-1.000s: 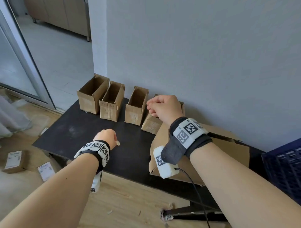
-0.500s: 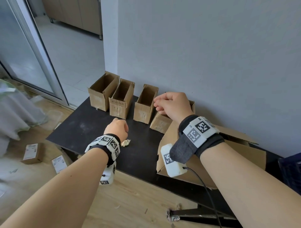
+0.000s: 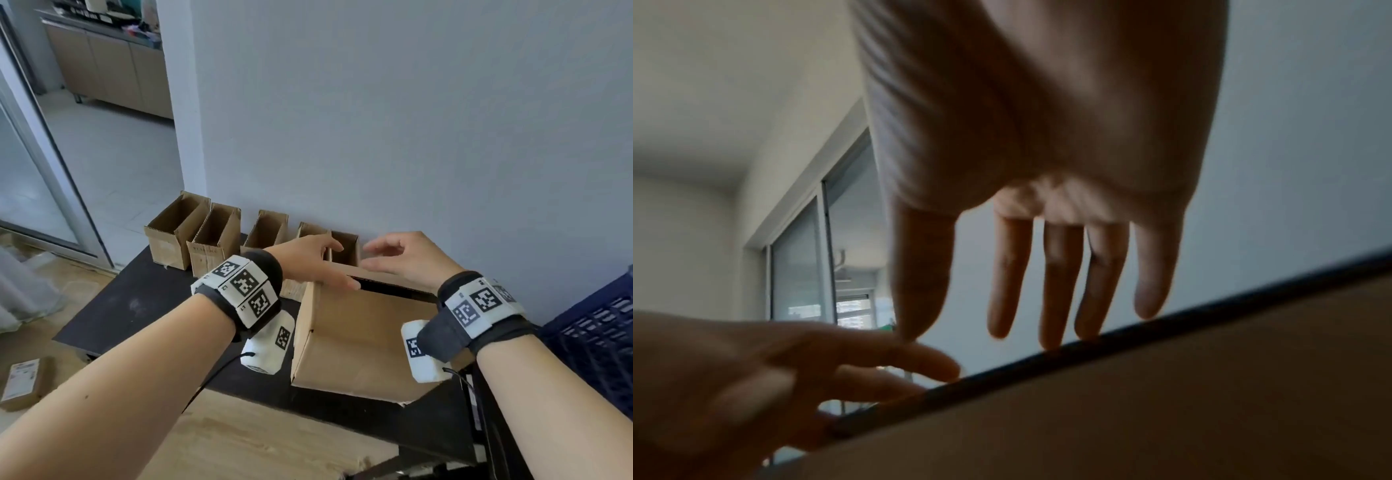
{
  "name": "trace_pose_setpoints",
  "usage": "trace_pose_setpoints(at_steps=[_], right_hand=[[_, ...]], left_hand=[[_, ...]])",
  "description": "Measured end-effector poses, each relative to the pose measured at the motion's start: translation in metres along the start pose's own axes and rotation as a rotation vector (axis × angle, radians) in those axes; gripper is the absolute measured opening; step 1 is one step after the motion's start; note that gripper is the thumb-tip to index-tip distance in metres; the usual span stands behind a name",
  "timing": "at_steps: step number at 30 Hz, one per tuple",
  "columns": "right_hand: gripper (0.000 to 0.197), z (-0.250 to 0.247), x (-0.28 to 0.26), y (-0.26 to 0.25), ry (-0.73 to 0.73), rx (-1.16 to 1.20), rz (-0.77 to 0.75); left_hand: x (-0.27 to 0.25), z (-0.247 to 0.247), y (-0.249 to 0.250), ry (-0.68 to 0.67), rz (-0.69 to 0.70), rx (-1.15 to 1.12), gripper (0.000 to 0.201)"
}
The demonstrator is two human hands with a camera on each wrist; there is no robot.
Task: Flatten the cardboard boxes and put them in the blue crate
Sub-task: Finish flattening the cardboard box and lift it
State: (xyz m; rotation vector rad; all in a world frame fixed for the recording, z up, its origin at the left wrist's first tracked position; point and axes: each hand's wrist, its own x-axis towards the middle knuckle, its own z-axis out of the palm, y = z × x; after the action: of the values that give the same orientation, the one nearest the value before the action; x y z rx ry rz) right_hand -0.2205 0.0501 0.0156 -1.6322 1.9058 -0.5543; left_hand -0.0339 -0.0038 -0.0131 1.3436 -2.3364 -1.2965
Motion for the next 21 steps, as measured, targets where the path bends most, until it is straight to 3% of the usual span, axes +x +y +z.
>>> trace_pose_setpoints(at_steps=[3, 5, 10, 15, 17, 21], right_hand=[[0.052, -0.011, -0.012, 0.025, -0.200, -0.133, 0.102], [0.056, -0.018, -0.016, 0.039, -0.187, -0.145, 0.132], [0.048, -0.034, -0.024, 0.071, -0.051, -0.211, 0.228], [0.027, -0.037, -0.032, 0.091, 0.075, -0.211, 0.268], [0.037, -0.040, -0.033, 0.093, 0.170, -0.198, 0.286], [0.056, -0.046, -0.039, 0.094, 0.419, -0.100, 0.316]], left_hand=[[0.008, 0.008, 0.006, 0.017, -0.029, 0.127, 0.084], [0.013, 0.012, 0.009, 0.004, -0.049, 0.134, 0.083], [0.019, 0.018, 0.014, -0.045, -0.100, 0.138, 0.085], [0.026, 0.025, 0.017, -0.009, -0.076, 0.125, 0.065], [0.027, 0.028, 0.020, 0.028, -0.060, 0.079, 0.053], [0.035, 0.030, 0.024, 0.252, -0.012, 0.068, 0.031]])
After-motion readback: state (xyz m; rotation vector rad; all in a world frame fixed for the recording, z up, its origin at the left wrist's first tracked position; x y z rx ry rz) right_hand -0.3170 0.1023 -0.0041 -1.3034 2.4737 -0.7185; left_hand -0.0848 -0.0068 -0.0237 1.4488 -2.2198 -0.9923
